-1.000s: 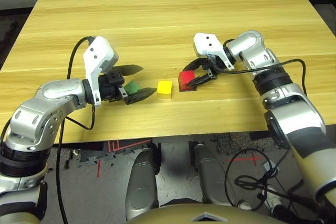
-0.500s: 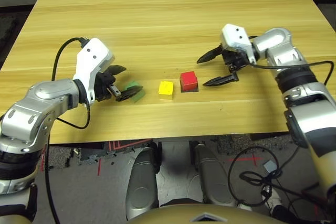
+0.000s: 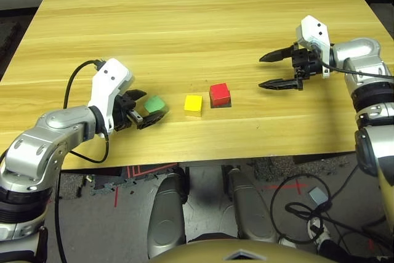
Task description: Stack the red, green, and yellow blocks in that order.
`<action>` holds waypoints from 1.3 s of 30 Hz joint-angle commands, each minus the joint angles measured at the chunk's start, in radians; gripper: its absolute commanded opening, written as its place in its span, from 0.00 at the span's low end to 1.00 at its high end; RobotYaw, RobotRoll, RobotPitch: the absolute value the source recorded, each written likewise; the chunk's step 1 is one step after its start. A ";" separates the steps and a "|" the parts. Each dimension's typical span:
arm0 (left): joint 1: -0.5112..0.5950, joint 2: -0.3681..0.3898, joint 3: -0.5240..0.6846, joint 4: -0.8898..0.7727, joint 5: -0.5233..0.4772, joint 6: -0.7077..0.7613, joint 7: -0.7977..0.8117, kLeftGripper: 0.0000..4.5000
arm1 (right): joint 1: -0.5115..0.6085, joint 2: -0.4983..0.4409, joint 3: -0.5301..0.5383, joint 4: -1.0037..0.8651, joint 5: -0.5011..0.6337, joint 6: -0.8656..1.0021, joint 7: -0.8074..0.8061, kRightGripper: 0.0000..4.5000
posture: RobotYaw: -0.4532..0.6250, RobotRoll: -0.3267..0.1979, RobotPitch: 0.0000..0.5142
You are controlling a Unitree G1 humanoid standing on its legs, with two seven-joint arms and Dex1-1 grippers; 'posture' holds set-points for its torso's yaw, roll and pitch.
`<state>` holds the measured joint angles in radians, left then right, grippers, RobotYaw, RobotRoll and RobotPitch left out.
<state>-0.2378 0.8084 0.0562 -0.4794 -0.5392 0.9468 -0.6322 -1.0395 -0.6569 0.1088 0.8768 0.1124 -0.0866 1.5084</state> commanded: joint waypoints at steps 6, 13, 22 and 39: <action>0.012 0.012 -0.015 0.054 0.037 -0.030 -0.033 0.79 | 0.071 0.006 -0.054 -0.102 0.098 0.056 0.084 1.00 | 0.66 0.60 0.50; -0.111 0.037 -0.007 0.106 0.026 -0.083 -0.120 0.46 | 0.160 -0.042 -0.042 -0.227 0.250 0.124 0.106 1.00 | 0.64 0.62 0.51; -0.425 0.036 -0.125 0.262 0.022 -0.152 -0.368 0.46 | 0.215 -0.144 0.074 -0.329 0.424 0.185 0.106 1.00 | 0.60 0.64 0.49; -0.602 -0.205 -0.355 0.481 0.175 -0.263 -0.462 0.46 | 0.229 -0.114 0.058 -0.376 0.413 0.198 0.106 1.00 | 0.50 0.63 0.50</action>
<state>-0.8282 0.6087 -0.2805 -0.0045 -0.3861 0.6957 -1.0814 -0.8269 -0.7668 0.1816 0.5324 0.5247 0.1035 1.6090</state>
